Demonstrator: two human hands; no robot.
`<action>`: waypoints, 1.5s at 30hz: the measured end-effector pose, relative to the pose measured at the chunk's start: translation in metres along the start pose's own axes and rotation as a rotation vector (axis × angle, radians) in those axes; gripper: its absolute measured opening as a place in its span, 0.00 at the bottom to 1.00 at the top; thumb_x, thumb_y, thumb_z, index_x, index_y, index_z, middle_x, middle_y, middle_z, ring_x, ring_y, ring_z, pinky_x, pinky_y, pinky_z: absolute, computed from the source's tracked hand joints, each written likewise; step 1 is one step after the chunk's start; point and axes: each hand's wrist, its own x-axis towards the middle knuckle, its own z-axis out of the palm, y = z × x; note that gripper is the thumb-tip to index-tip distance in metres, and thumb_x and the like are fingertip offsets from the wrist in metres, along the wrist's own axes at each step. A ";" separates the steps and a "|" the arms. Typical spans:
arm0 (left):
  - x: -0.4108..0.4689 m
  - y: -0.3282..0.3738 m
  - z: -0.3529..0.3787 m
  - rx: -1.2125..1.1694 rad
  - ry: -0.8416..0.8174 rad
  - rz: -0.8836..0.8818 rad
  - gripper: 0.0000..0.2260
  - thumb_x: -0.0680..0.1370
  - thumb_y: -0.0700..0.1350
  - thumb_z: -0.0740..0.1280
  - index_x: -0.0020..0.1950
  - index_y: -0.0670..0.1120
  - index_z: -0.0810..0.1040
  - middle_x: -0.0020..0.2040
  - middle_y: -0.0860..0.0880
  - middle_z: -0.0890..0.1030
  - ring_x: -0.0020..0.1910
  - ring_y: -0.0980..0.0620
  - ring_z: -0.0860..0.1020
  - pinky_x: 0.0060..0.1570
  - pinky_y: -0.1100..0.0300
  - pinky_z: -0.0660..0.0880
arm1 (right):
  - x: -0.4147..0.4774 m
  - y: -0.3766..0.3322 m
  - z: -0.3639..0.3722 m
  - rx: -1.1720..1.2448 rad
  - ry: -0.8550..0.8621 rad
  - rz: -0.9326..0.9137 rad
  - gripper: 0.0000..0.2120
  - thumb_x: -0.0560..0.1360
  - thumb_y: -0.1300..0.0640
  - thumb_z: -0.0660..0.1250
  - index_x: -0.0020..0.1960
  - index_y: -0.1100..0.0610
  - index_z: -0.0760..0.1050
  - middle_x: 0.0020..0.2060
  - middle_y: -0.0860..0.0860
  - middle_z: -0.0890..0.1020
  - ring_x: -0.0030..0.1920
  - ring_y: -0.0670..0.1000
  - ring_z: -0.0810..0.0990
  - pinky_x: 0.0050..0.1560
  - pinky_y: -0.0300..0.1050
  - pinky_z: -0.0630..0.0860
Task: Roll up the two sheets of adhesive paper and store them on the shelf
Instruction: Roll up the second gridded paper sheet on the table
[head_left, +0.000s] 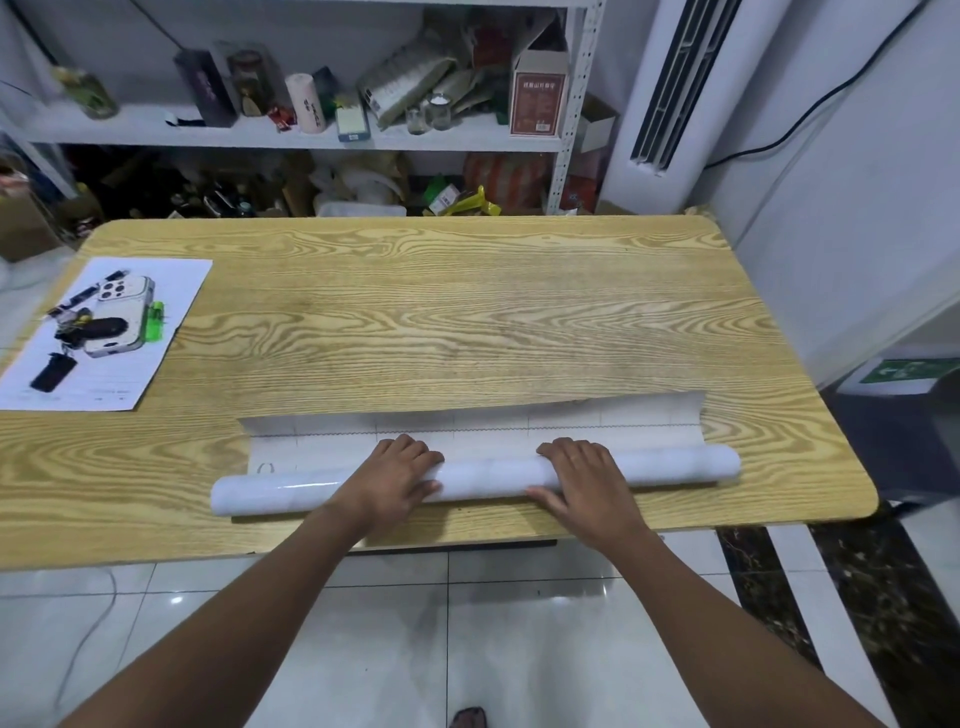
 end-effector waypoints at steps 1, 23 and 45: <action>0.000 0.002 -0.001 -0.007 -0.004 -0.001 0.34 0.72 0.63 0.39 0.68 0.47 0.67 0.58 0.49 0.74 0.61 0.49 0.67 0.60 0.59 0.59 | 0.000 0.000 0.000 0.003 -0.004 -0.006 0.32 0.77 0.33 0.43 0.57 0.55 0.74 0.49 0.50 0.78 0.47 0.53 0.77 0.53 0.45 0.64; -0.002 0.017 0.004 0.281 0.235 0.104 0.23 0.67 0.56 0.73 0.55 0.51 0.68 0.50 0.47 0.79 0.45 0.47 0.79 0.41 0.57 0.75 | 0.002 -0.003 0.004 0.023 -0.030 0.017 0.29 0.76 0.37 0.48 0.60 0.55 0.75 0.50 0.50 0.79 0.48 0.54 0.77 0.50 0.49 0.74; -0.008 0.002 0.014 -0.025 0.144 0.072 0.21 0.74 0.56 0.56 0.64 0.48 0.68 0.56 0.48 0.77 0.54 0.51 0.70 0.47 0.55 0.72 | -0.007 -0.009 0.000 0.031 0.049 0.045 0.29 0.75 0.34 0.51 0.59 0.55 0.74 0.54 0.51 0.79 0.53 0.53 0.77 0.57 0.44 0.63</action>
